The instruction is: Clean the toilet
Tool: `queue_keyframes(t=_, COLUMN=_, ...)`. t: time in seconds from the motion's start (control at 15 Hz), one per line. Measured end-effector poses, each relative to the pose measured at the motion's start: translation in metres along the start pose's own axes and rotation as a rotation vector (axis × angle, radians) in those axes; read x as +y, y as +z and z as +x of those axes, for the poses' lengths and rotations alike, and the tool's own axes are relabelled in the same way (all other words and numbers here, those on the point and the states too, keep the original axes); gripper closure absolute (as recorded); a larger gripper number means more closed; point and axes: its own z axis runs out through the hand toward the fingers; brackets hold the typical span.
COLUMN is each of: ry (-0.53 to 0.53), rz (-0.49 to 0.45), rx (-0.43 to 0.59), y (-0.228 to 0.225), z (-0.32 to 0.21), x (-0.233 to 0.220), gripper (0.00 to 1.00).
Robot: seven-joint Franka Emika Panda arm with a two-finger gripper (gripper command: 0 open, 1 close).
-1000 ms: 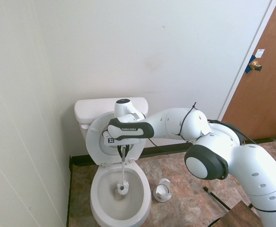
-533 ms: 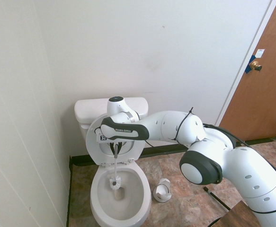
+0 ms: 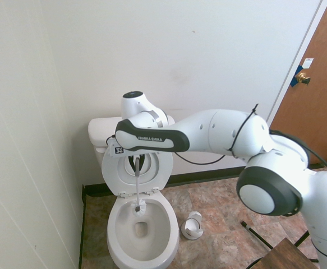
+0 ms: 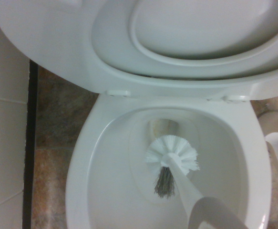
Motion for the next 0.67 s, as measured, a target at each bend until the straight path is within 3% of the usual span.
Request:
queue_keyframes(t=0.33, ry=0.069, rz=0.014, rx=0.049, y=-0.087, z=0.042, x=0.08, gripper=1.0)
queue_keyframes(t=0.67, ry=0.168, rz=-0.013, rx=0.058, y=-0.088, z=0.101, x=0.172, gripper=1.0)
